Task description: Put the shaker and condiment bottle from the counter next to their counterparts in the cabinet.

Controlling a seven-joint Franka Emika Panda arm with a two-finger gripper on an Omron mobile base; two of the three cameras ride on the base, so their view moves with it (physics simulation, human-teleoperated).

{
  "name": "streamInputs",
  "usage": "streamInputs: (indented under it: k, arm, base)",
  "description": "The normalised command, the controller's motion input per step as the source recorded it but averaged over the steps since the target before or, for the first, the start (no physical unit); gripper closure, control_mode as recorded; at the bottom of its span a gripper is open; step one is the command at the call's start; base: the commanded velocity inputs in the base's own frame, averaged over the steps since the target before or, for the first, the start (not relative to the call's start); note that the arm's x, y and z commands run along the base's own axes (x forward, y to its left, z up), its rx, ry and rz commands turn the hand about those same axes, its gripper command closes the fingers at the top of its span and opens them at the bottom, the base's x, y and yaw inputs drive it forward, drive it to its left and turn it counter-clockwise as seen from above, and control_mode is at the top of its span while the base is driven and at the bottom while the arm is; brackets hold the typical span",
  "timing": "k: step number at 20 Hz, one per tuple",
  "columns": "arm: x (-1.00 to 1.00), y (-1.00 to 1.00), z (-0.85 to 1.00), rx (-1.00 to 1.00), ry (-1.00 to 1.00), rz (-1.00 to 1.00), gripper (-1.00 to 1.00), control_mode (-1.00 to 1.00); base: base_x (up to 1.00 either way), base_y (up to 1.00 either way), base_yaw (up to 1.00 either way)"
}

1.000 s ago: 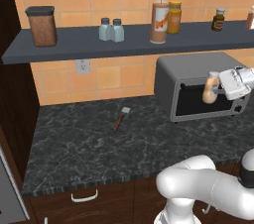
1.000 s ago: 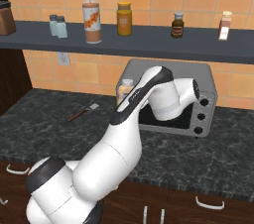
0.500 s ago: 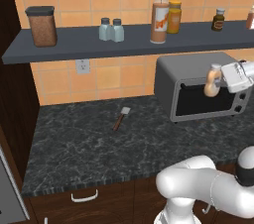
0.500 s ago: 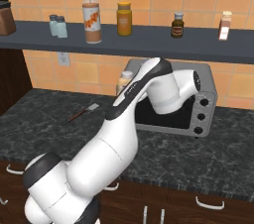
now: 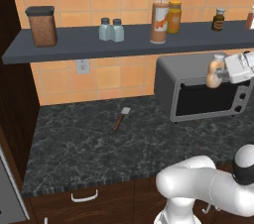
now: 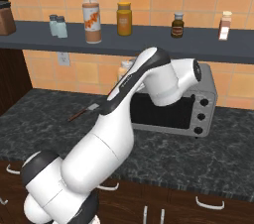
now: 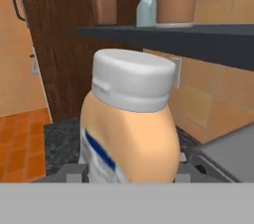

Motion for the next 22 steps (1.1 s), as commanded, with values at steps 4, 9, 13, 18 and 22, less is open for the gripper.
streamInputs:
  k: [4,9,13,18,22]
  arm:
    - [0.0,0.0,0.45,0.0,0.0,-0.03,1.0,-1.0]
    - [0.02,0.06,0.45,0.0,0.0,0.0,1.0,-1.0]
    - [0.14,0.17,0.51,0.0,-0.01,0.0,1.0,-1.0]
    - [0.21,0.22,0.35,0.0,0.0,0.0,1.0,-1.0]
    - [0.36,0.08,0.02,0.0,0.0,0.0,1.0,-1.0]
  base:
    - [0.0,0.0,0.0]
    - [0.0,0.0,0.0]
    - [0.0,0.0,0.0]
    - [0.0,0.0,0.0]
    - [0.0,0.0,0.0]
